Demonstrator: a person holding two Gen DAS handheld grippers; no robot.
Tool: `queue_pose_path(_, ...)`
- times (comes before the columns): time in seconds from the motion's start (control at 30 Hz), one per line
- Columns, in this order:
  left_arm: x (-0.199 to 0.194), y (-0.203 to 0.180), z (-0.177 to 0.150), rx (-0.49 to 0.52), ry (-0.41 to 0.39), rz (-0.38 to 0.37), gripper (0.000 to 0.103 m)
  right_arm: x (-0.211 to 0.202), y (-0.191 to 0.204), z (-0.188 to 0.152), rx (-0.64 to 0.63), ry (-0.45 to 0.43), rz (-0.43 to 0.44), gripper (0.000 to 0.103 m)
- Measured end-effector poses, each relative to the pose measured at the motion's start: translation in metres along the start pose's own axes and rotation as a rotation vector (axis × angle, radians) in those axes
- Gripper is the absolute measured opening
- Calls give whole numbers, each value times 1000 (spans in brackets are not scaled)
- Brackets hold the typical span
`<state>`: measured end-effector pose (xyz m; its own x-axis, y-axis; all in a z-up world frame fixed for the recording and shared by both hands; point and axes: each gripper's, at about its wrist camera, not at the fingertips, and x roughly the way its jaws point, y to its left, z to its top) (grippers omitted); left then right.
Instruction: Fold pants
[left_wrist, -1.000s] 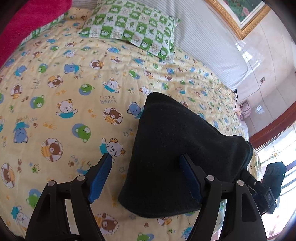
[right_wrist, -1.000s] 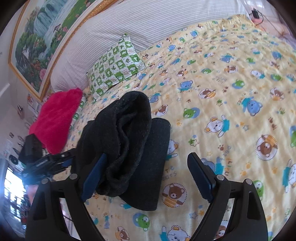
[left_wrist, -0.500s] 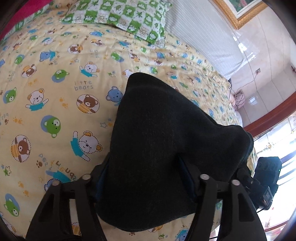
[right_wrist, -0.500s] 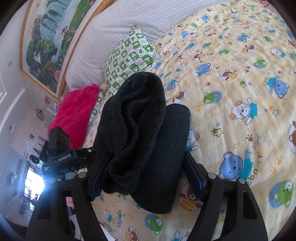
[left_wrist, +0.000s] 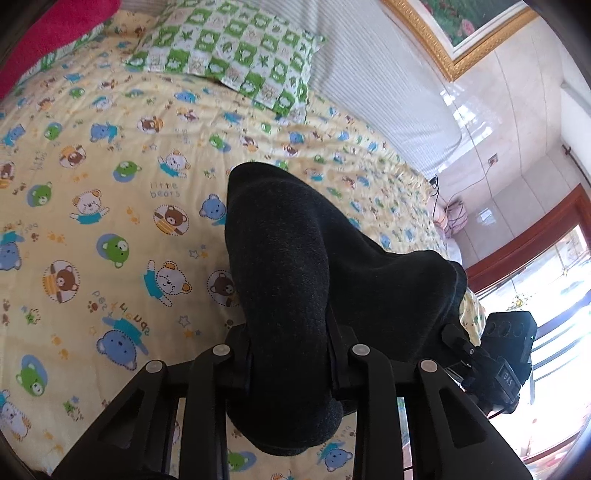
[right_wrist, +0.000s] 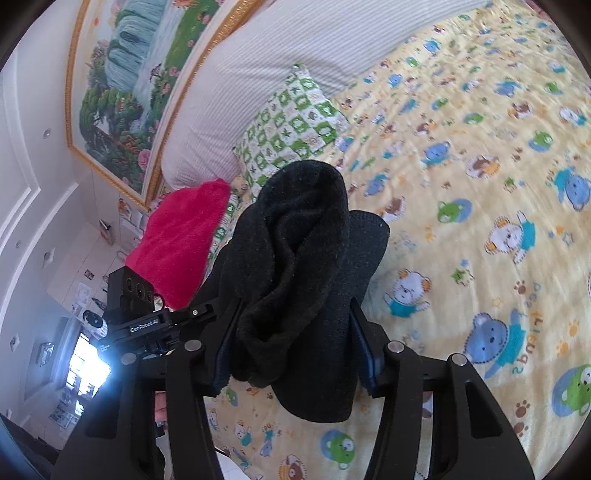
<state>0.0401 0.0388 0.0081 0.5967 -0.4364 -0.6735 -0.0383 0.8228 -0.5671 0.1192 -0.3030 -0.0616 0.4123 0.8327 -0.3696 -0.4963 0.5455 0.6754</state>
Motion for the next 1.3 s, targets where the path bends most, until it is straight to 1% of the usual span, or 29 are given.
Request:
queue_pose_path(0.23, -27, -1, 2, 16, -65, 31, 27, 10, 12, 10, -21, 8, 43, 53)
queue_pose_path(0.4, -42, 3, 11, 23, -107, 53, 28, 25, 24, 20, -47, 14, 67, 53)
queue_pose_path(0.53, -46, 12, 22, 4, -129, 74, 28, 41, 32, 34, -64, 22, 71, 53)
queue_pose_path(0.7, -47, 23, 38, -15, -155, 101, 27, 65, 40, 51, -81, 38, 79, 53)
queue_pose_path(0.83, -45, 28, 56, -7, -174, 138, 28, 85, 44, 66, -99, 50, 80, 53)
queue_pose_path(1.0, -42, 41, 76, -25, -194, 177, 28, 115, 48, 86, -111, 76, 87, 53)
queue_pose_path(1.17, -31, 60, 93, -54, -191, 207, 28, 144, 44, 97, -101, 106, 90, 53)
queue_pose_path(1.3, -24, 64, 103, -35, -205, 239, 28, 165, 40, 107, -100, 122, 86, 53)
